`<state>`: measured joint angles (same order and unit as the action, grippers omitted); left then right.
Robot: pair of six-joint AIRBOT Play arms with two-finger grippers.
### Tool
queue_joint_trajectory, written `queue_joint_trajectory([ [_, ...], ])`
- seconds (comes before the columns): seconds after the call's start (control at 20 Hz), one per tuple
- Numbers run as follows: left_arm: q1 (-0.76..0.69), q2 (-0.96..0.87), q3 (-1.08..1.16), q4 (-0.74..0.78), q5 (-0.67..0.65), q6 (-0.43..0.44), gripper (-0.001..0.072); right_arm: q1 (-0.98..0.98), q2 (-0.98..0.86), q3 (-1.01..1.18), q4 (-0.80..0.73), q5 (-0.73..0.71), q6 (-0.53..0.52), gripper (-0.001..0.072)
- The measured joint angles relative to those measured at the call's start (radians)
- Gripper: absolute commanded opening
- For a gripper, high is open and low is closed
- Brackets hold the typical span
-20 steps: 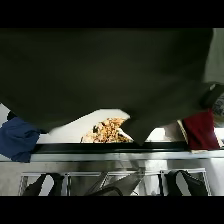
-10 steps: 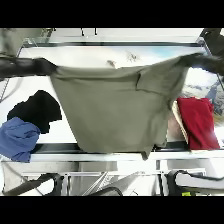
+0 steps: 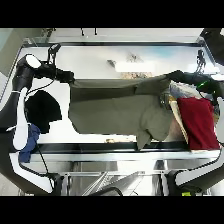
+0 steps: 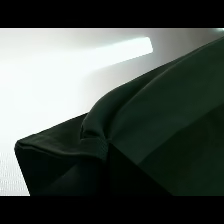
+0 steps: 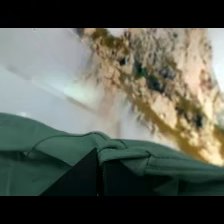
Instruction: Fold the shirts.
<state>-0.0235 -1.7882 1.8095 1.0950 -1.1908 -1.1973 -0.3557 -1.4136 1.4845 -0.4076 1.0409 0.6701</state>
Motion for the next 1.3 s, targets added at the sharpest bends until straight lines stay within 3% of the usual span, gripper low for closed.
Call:
queue_joint_trajectory([
  [0.25,0.001,-0.055,-0.013,0.074,0.001,-0.026,0.0015,-0.003,-0.013,-0.031,-0.166,0.058,0.075,0.0019],
  [0.55,-0.006,-0.066,-0.119,0.106,0.103,-0.026,0.0016,-0.003,-0.016,-0.116,-0.241,0.053,0.097,0.0023],
  [0.6,-0.009,-0.066,-0.131,0.107,0.112,-0.025,0.0018,-0.003,-0.017,-0.124,-0.249,0.047,0.097,0.0107],
  [0.65,-0.011,-0.067,-0.139,0.111,0.116,-0.024,0.0065,-0.003,-0.017,-0.129,-0.255,0.044,0.101,0.0278],
  [0.7,-0.012,-0.067,-0.142,0.116,0.118,-0.022,0.0468,-0.004,-0.017,-0.132,-0.260,0.039,0.106,0.0315],
  [0.75,-0.012,-0.067,-0.138,0.118,0.113,-0.021,0.0691,-0.004,-0.016,-0.135,-0.267,0.036,0.115,0.0315],
  [0.95,-0.005,-0.067,-0.066,0.120,0.016,-0.029,0.0687,-0.005,0.024,-0.139,-0.351,0.064,0.193,0.0313],
  [1.1,0.023,-0.063,-0.006,0.154,-0.124,-0.087,0.0687,-0.019,0.104,-0.144,-0.456,0.119,0.281,0.0286],
  [1.3,0.069,-0.004,-0.114,0.181,-0.282,-0.131,0.0686,-0.082,0.250,-0.230,-0.536,0.186,0.367,0.0286],
])
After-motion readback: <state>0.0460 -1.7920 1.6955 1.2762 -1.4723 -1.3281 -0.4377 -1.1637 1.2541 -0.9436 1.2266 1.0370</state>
